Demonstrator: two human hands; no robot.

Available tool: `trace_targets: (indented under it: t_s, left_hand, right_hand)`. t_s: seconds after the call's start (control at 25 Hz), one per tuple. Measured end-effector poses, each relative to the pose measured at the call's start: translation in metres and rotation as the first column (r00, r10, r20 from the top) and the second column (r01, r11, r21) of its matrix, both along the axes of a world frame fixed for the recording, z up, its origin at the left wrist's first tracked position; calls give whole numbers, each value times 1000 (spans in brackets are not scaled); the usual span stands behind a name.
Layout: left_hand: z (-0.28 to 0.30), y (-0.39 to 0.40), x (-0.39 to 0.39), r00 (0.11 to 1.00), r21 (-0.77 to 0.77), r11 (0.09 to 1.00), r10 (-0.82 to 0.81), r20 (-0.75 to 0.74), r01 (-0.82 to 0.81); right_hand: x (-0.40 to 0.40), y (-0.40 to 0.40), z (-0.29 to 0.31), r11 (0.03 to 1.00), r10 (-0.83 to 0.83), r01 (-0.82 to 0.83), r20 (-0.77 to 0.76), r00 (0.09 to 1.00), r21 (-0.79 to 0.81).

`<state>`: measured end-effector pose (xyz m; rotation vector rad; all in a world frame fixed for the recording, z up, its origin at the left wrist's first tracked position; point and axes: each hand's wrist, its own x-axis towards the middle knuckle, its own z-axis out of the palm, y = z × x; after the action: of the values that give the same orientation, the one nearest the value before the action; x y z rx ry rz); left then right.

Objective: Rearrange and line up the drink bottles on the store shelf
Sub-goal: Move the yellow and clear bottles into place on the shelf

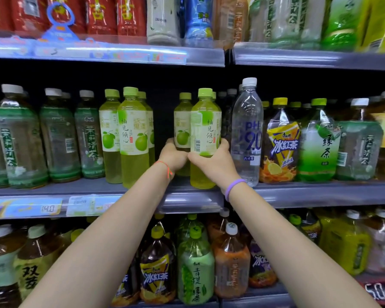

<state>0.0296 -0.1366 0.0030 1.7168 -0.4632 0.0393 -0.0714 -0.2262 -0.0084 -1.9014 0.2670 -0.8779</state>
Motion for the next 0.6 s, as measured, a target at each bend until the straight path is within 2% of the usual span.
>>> trace_targets:
  t_s: [0.12, 0.2, 0.24, 0.32, 0.4, 0.48, 0.6]
  left_hand:
    - [3, -2, -9, 959, 220, 937, 245, 144, -272]
    - [6, 1, -22, 930, 249, 898, 334, 153, -363]
    - [4, 3, -30, 921, 204, 902, 347, 177, -380]
    - [-5, 9, -51, 892, 30, 933, 333, 306, -359]
    - [-17, 11, -69, 862, -160, 951, 307, 403, -264]
    - [-18, 7, -77, 924, -223, 964, 211, 319, -143]
    - [-8, -1, -78, 984, -197, 978, 92, 155, -60]
  right_hand:
    - [-1, -3, 1, 999, 39, -39, -6, 999, 5]
    - [0, -2, 2, 999, 50, -50, -12, 999, 13]
    - [0, -2, 2, 998, 51, -51, -10, 999, 22]
    - [0, -2, 2, 998, 56, -56, 3, 998, 32]
    - [0, -1, 2, 998, 56, -57, 22, 998, 30]
    - [-2, 0, 2, 998, 51, -52, 28, 998, 30]
    - [-5, 2, 2, 999, 46, -46, 20, 999, -3]
